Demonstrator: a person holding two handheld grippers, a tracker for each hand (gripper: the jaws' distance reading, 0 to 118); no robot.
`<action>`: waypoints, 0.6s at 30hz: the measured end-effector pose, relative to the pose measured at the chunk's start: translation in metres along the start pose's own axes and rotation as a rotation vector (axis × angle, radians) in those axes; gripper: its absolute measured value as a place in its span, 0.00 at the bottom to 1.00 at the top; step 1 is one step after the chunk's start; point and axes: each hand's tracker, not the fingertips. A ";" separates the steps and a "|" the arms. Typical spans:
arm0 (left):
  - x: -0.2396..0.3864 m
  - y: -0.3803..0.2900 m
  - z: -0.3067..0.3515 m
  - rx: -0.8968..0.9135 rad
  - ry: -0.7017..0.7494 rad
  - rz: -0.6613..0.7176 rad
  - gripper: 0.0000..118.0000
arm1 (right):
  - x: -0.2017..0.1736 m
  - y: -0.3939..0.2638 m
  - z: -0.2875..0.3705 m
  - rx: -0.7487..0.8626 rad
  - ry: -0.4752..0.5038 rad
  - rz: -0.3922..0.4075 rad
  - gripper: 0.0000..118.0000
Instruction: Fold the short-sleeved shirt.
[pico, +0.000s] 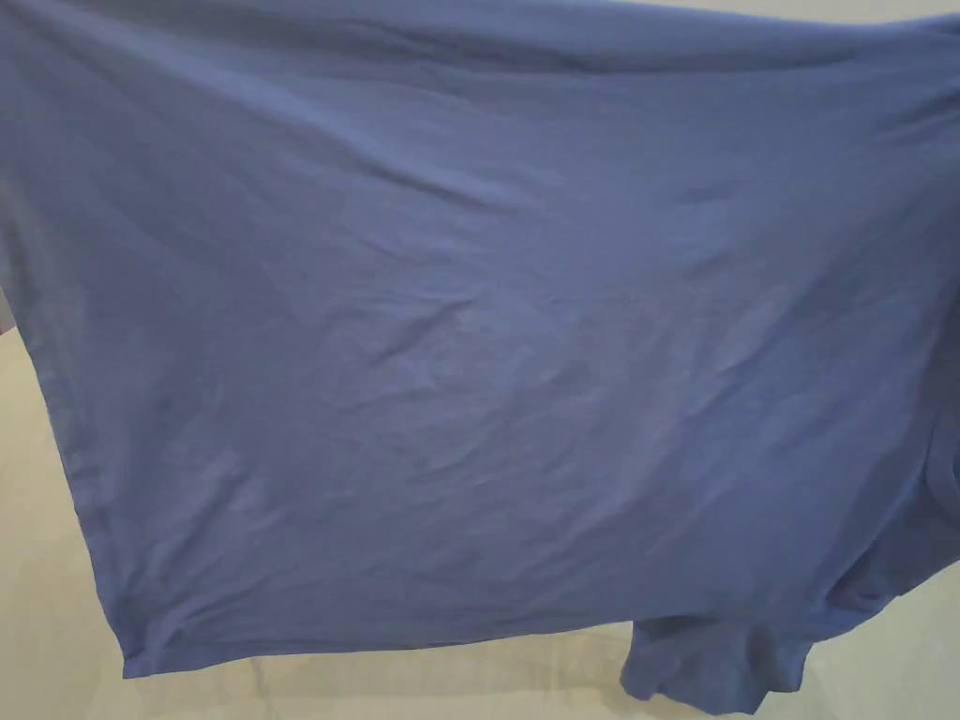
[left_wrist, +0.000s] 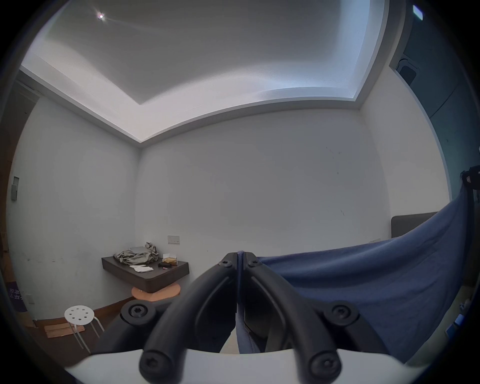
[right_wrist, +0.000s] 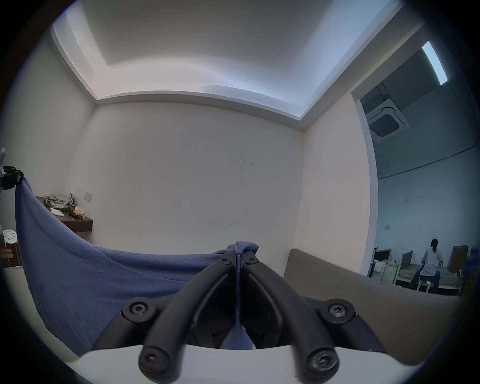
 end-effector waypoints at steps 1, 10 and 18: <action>0.000 0.004 -0.011 -0.001 -0.002 0.001 0.01 | 0.000 0.005 -0.010 0.001 0.000 -0.001 0.03; 0.019 0.005 -0.100 -0.051 0.019 -0.059 0.01 | 0.001 0.013 -0.100 -0.040 0.034 -0.038 0.03; 0.033 -0.014 -0.161 -0.138 0.001 -0.060 0.01 | -0.020 0.007 -0.161 -0.089 -0.016 0.026 0.03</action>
